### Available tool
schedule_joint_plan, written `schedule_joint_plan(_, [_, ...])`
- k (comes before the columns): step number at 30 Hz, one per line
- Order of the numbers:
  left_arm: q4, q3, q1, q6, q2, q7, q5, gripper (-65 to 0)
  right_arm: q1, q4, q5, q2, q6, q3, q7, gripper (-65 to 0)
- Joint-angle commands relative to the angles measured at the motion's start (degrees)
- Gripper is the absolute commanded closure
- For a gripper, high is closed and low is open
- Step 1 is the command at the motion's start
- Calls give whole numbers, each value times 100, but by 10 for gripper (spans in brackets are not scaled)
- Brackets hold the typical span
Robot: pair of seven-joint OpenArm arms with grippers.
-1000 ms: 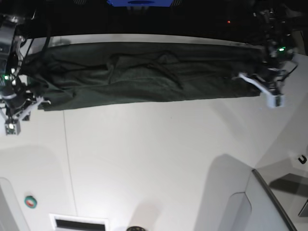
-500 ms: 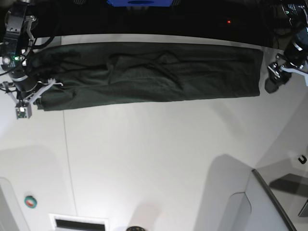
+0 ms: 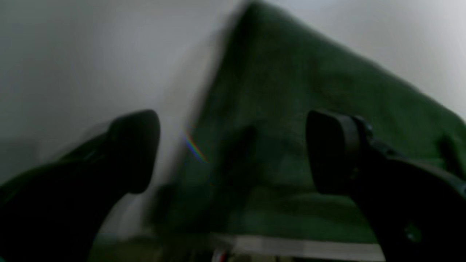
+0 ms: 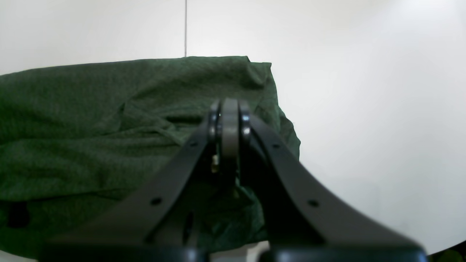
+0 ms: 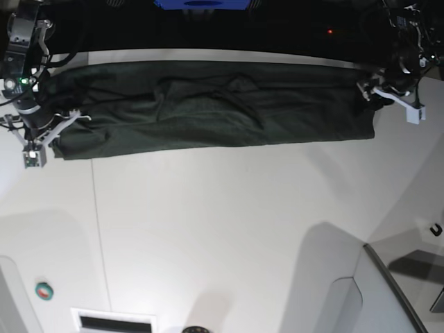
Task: Layout the t-shirt on the table in an organized manner, then fold the t-shirt properly
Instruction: 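Grasp both ends of the folded strip and pull them apart to straighten, then lift the strip end with the left gripper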
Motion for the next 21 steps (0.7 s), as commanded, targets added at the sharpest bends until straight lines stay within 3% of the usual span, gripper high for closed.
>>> schedule_joint_plan(1, [-85,135,16,16,-63,137,71,-609,27,100,1,54,47,42,114,0])
schedule_joint_plan(7, [-745,521,-72,16,-54,102,71,-581,-17,100,1,54,47,51,114,0])
schedule_joint_plan(9, [-780,513,-125,16,-54,93,80,-448,-26,100,1,54,47,51,114,0])
schedule_joint_plan(14, [-1070,565,-459,16,-54,14,80,0,-61,100,1,54,47,51,114,0])
schedule_joint_plan(21, [-1870,987,-987,25,-124,-751,89,0,-140,135,1,54,47,51,114,0])
